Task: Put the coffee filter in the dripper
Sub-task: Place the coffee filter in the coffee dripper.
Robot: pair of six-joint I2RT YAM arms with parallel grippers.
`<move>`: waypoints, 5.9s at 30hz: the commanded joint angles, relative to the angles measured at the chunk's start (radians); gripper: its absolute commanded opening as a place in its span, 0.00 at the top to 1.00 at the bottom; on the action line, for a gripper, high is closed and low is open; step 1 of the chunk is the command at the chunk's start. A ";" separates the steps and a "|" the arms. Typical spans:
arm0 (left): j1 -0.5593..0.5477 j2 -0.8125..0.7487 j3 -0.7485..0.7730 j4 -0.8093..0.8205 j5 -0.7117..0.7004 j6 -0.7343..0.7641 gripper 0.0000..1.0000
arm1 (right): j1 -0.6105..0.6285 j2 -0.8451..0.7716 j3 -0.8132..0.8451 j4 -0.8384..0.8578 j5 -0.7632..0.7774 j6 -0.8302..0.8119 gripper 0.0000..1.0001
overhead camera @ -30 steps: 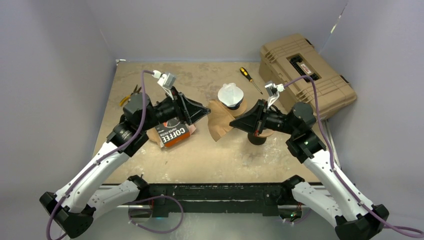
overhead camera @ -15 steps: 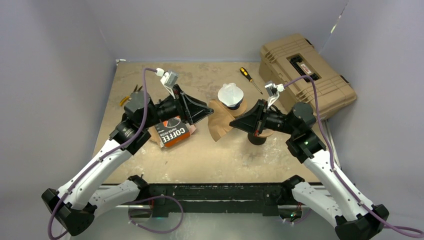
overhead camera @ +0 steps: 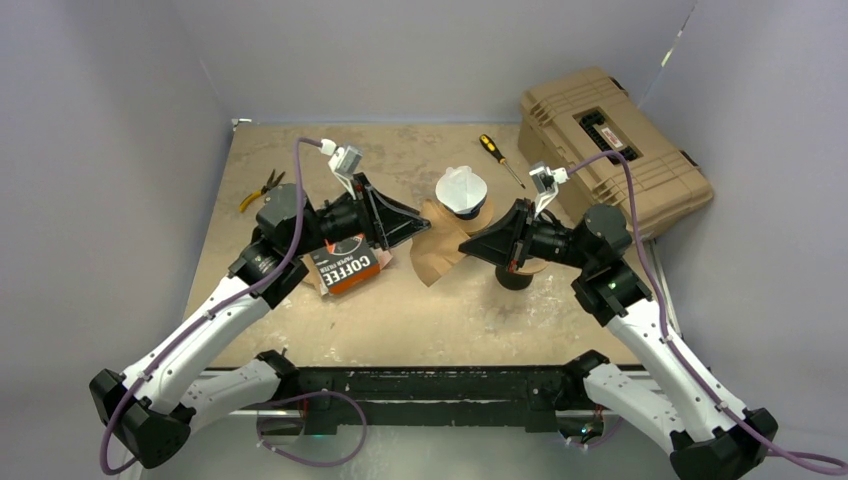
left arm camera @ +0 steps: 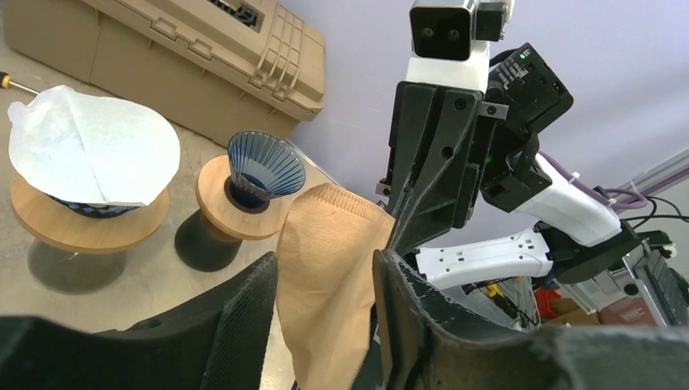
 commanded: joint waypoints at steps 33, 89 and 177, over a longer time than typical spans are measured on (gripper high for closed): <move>0.003 -0.057 0.020 0.014 0.026 -0.001 0.76 | -0.004 0.010 0.025 0.033 -0.003 0.006 1.00; 0.003 -0.029 0.086 -0.170 -0.095 0.288 1.00 | -0.003 0.009 0.064 -0.073 0.106 -0.076 0.18; -0.744 0.083 -0.002 -0.578 -0.666 2.087 1.00 | 0.286 0.320 0.221 -0.485 0.435 -0.351 0.50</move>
